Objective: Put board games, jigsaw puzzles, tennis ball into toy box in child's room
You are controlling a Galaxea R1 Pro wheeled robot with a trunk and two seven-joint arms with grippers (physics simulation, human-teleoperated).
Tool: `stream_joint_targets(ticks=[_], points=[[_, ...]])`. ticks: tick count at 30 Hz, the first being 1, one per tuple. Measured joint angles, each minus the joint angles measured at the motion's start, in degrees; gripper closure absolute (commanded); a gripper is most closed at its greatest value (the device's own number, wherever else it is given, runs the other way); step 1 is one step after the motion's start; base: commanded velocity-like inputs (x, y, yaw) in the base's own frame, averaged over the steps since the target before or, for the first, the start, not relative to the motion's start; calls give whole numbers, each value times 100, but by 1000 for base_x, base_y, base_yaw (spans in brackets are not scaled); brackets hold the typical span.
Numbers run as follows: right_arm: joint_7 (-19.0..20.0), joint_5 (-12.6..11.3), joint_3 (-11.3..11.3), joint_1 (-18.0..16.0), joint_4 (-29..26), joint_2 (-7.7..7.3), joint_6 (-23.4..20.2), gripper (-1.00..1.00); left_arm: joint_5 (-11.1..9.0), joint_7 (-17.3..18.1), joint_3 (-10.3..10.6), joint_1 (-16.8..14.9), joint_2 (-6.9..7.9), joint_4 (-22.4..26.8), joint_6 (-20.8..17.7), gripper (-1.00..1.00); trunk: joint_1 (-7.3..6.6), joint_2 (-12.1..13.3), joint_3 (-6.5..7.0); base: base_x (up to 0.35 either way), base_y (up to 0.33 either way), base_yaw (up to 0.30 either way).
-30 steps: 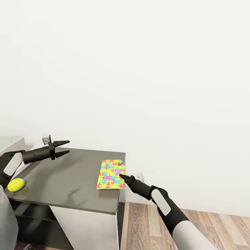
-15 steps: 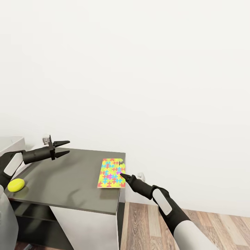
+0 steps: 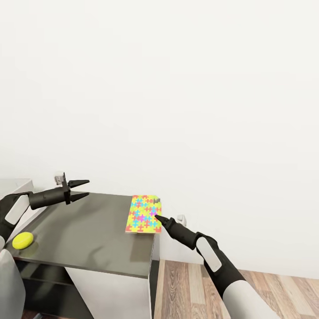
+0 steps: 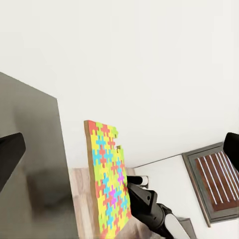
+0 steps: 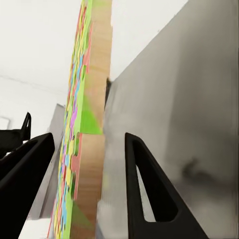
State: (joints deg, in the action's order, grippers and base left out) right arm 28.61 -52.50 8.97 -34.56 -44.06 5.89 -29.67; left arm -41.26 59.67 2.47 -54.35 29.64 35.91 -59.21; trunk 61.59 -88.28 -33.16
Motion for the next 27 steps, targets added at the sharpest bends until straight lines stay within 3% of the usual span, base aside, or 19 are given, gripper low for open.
stream_joint_targets(ticks=[8, 27], points=[[17, 2, -202, 5, -1, 0, 9, 100, 33, -18, -5, 0, 0, 0, -21, -100, -176, 321, 144, 0, 0, 0], [-27, 11, -216, 5, 11, 21, 16, 100, 47, -53, 0, 0, -35, 0, -14, -100, -593, 1083, 485, 0, 0, 0]])
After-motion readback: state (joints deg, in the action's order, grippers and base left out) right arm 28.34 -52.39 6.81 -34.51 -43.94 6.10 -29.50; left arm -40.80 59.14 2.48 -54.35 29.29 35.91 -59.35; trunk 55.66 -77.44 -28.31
